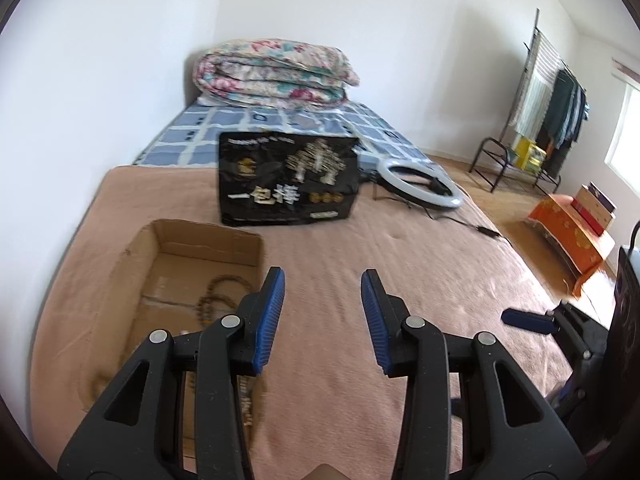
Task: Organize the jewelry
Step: 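Move both grippers back toward the red-string jade pendant and second pearl earring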
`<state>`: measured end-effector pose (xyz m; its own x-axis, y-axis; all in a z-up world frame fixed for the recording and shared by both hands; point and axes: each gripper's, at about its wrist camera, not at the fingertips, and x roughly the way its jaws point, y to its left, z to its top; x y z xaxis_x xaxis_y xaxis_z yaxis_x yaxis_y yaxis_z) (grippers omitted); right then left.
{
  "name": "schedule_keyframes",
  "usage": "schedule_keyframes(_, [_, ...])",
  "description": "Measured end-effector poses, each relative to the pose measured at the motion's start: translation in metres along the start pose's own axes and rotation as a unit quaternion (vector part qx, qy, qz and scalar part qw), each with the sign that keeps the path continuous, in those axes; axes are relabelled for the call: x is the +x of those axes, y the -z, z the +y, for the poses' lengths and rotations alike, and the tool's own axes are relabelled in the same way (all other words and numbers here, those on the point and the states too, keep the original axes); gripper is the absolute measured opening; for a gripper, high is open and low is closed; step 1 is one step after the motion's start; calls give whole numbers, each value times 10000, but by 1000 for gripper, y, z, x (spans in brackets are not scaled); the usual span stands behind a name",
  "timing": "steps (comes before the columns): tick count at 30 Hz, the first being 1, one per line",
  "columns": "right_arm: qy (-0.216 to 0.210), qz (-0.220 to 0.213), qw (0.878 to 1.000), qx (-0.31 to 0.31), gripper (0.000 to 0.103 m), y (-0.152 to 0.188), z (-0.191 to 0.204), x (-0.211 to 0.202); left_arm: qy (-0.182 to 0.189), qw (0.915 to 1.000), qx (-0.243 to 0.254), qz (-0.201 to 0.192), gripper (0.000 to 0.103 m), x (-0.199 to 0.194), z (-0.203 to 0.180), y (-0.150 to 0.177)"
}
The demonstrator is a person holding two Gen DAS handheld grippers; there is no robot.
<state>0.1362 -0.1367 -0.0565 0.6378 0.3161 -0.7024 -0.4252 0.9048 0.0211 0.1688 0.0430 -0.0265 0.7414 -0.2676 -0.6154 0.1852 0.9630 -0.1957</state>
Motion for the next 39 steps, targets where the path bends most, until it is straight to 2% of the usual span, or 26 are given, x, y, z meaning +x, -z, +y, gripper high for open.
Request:
schedule_keyframes(11, [309,114,9982,494,102,45,-78,-24,342,9982,379,302,40,25,-49,11])
schedule_keyframes(16, [311,428,9959,733,95,72,-101,-20,418,9978,342,377,40,35,-56,12])
schedule_keyframes(26, [-57,939,9921,830,78,105,-102,12,613,9956,326,624,40,59,-72,18])
schedule_keyframes(28, [-70,1009,9915,822,76,107,-100,20,659,9948,341,695,40,64,-76,21])
schedule_keyframes(35, [-73,1141,9887,970,58,108,-102,43,795,9917,436,908,40,83,-87,31])
schedule_keyframes(39, [-71,1173,9884,959,52,105,-101,53,900,9893,464,1048,40,94,-94,35])
